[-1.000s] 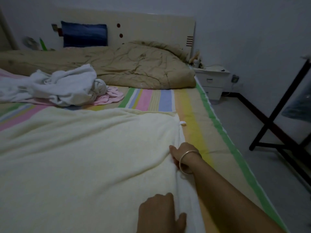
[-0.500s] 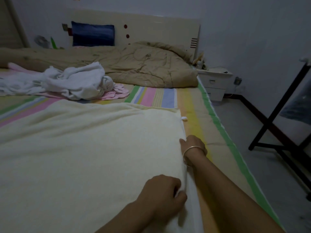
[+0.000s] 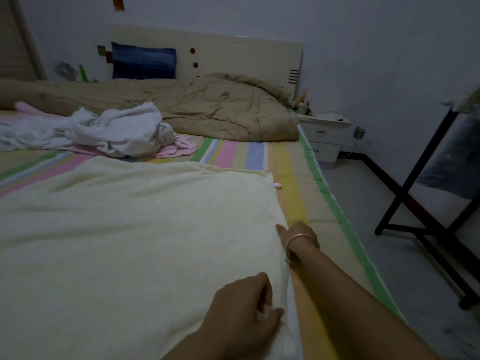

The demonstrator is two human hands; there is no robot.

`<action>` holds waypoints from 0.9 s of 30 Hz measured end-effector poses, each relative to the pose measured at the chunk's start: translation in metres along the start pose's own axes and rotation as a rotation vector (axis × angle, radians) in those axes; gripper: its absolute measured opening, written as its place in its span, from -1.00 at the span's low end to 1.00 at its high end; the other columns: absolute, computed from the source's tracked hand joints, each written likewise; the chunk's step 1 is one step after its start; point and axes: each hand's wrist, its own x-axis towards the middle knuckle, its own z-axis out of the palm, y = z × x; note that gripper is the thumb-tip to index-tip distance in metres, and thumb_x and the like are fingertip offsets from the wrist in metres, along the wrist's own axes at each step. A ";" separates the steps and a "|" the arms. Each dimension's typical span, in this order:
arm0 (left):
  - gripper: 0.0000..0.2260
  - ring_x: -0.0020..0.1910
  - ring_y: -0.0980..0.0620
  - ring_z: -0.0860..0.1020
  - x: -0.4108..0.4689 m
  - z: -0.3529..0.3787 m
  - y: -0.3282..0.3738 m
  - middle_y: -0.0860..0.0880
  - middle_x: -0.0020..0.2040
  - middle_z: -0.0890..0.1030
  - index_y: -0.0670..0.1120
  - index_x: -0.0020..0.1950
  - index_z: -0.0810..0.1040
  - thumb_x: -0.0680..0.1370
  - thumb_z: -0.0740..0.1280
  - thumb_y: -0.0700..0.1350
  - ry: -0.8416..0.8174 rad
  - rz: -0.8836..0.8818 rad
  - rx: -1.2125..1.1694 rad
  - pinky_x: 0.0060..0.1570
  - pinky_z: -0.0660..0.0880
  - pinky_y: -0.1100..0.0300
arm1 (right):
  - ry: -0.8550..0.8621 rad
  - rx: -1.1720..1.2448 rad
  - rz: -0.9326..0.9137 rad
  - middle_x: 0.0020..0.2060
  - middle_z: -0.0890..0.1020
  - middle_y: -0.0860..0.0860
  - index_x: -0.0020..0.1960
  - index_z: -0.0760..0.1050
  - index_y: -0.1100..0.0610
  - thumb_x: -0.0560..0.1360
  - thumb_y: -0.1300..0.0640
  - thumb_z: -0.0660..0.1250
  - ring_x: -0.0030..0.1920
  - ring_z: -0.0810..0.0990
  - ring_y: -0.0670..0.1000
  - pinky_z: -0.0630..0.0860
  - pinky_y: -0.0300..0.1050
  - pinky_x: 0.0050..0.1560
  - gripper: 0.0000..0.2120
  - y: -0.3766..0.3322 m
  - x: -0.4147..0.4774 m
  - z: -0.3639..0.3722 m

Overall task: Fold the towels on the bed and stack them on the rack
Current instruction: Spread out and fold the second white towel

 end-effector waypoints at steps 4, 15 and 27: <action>-0.64 -0.29 0.20 0.47 -0.029 0.001 0.016 0.12 -0.34 0.48 0.02 -0.27 0.40 0.44 0.25 0.30 -0.135 -0.017 0.020 -0.27 0.29 0.34 | -0.139 0.015 -0.096 -0.11 0.52 0.13 -0.06 0.43 0.21 0.52 -0.28 0.17 -0.13 0.50 0.13 0.39 -0.12 -0.17 -0.49 0.020 -0.027 -0.001; -0.73 -0.22 -0.05 0.51 -0.057 0.019 0.022 0.01 -0.30 0.48 -0.01 -0.25 0.34 0.53 0.20 0.13 -0.214 0.102 0.204 -0.18 0.41 0.14 | -0.068 0.039 -0.259 0.24 0.55 0.09 0.29 0.46 0.15 0.57 -0.17 0.17 0.21 0.52 0.14 0.45 -0.10 0.16 -0.53 0.053 -0.111 0.019; -0.94 -0.22 0.15 0.50 -0.097 -0.001 0.001 0.10 -0.19 0.56 0.05 -0.10 0.49 0.48 0.35 -0.03 -0.015 0.220 -0.093 -0.23 0.40 0.33 | -0.052 0.087 -0.248 -0.04 0.58 0.12 0.03 0.49 0.20 0.51 -0.20 0.26 0.04 0.57 0.21 0.46 -0.08 -0.08 -0.56 0.070 -0.130 0.007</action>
